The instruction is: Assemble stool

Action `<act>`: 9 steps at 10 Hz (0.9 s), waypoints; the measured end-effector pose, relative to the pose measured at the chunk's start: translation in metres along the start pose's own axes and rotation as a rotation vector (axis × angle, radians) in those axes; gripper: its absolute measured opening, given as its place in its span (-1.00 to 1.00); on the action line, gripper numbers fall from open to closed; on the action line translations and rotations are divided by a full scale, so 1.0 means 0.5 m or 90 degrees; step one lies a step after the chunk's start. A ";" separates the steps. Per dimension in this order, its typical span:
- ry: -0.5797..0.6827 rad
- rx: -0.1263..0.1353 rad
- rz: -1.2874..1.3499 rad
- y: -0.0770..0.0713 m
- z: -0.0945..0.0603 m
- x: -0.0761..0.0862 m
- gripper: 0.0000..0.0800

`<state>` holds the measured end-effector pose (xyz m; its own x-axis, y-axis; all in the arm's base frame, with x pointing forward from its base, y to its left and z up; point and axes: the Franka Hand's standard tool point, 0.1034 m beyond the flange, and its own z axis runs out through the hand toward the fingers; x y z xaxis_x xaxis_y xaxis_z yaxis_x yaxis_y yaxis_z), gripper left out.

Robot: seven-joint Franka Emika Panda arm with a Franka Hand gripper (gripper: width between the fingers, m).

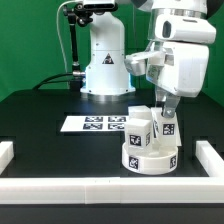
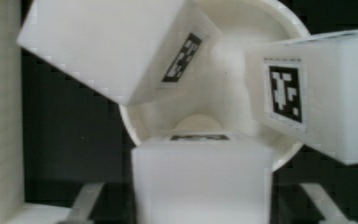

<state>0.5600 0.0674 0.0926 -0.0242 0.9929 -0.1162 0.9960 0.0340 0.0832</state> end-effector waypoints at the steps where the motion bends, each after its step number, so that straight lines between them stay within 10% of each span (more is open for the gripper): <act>1: 0.000 0.000 0.003 0.000 0.000 -0.001 -0.16; 9: -0.008 0.013 0.509 -0.006 0.001 0.017 -0.16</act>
Offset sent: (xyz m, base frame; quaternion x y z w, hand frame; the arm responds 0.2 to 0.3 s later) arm 0.0000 0.0000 0.0000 0.0000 0.0000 0.1938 0.9810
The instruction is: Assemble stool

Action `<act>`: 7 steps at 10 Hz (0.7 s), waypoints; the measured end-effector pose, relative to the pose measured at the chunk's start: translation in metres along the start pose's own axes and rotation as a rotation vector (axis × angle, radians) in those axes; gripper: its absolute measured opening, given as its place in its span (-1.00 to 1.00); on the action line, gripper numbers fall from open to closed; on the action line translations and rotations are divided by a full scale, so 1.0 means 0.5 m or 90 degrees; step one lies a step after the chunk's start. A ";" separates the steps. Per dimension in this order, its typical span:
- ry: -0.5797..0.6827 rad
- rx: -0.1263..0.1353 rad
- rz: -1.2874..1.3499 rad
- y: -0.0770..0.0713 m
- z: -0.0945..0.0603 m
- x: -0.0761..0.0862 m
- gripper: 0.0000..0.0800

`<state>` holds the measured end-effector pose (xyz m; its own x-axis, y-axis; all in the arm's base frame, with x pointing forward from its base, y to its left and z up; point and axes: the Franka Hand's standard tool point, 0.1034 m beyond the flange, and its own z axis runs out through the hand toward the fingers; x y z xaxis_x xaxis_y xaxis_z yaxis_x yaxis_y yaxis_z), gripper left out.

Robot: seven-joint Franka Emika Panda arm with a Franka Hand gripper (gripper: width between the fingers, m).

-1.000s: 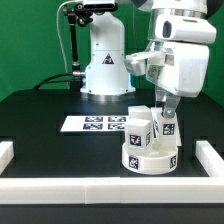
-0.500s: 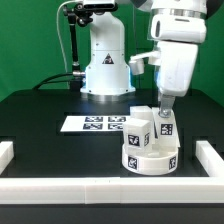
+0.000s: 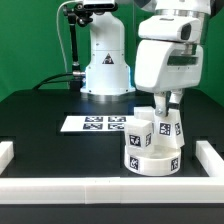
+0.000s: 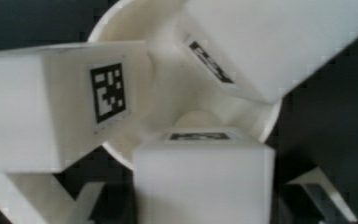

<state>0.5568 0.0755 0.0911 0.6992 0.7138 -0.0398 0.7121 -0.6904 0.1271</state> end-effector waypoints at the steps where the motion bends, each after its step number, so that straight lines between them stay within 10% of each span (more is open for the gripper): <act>1: -0.010 0.004 0.081 -0.003 -0.001 0.003 -0.16; 7: -0.011 0.007 0.389 -0.019 -0.002 0.015 -0.16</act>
Offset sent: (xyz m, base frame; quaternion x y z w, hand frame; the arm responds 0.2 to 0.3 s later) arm -0.0012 0.0037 -0.0019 -0.0239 -0.0041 0.2132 0.9767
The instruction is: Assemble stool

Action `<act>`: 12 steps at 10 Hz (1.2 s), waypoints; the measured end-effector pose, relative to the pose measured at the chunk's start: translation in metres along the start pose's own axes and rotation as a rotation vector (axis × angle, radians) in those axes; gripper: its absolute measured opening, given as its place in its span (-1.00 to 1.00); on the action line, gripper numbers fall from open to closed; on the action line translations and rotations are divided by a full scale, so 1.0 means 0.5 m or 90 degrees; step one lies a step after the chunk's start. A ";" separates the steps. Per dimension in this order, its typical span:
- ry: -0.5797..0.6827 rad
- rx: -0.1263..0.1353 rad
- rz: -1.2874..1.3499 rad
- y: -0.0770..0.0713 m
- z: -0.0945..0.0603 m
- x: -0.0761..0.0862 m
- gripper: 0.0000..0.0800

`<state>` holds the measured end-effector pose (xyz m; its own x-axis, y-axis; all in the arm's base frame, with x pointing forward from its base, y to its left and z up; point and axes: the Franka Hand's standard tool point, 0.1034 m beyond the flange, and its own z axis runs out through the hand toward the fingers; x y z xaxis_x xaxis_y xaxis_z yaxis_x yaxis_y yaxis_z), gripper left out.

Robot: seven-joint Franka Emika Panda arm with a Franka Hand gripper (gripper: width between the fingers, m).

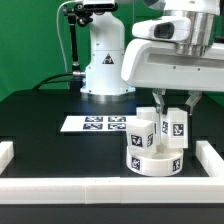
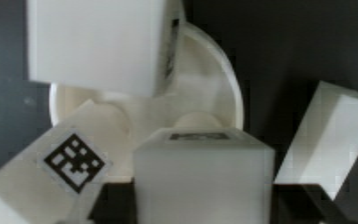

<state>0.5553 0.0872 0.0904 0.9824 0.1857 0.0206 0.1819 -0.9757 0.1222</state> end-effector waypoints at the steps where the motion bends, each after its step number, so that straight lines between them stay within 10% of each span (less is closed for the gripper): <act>1: 0.000 0.001 0.035 -0.001 0.000 0.000 -0.16; 12: -0.053 0.090 0.679 -0.016 0.003 0.001 -0.16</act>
Offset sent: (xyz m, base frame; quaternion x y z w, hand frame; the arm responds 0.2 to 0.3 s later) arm 0.0000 0.0000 0.0000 0.0000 0.0000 0.1938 0.9810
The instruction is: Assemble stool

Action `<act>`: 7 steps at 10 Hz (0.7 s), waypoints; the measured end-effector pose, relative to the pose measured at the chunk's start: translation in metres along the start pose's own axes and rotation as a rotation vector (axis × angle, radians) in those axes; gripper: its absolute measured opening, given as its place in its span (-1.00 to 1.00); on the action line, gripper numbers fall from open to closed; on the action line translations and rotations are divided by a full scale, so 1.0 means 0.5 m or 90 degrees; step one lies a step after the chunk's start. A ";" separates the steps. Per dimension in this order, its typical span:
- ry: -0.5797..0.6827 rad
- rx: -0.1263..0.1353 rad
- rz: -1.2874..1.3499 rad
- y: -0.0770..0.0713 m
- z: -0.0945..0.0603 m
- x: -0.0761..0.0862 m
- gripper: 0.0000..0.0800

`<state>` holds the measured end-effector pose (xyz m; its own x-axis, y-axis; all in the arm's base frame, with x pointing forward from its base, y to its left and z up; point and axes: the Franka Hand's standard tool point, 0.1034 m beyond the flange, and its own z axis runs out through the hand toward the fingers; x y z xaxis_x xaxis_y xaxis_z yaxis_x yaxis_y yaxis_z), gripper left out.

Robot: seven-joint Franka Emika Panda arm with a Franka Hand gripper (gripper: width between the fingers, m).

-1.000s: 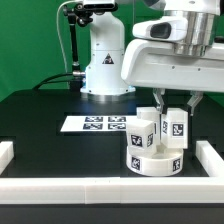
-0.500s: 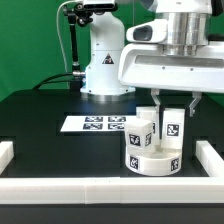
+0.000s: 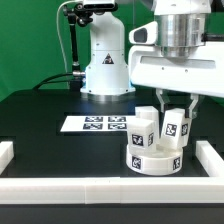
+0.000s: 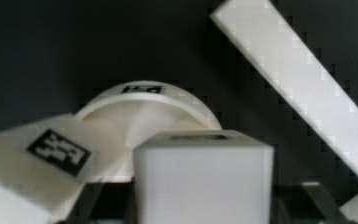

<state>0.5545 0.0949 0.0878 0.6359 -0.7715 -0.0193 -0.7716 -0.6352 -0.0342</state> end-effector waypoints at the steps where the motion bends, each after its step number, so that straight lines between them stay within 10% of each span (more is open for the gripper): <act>1: -0.007 0.009 0.062 -0.002 0.000 0.000 -0.16; 7: -0.029 0.037 0.299 -0.011 0.000 -0.002 -0.16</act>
Offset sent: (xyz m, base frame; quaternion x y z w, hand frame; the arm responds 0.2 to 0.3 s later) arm 0.0014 0.0022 0.0009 0.0160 -0.0133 0.2191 0.9755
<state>0.5584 0.0992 0.0878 0.2189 -0.9716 -0.0899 -0.9747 -0.2133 -0.0671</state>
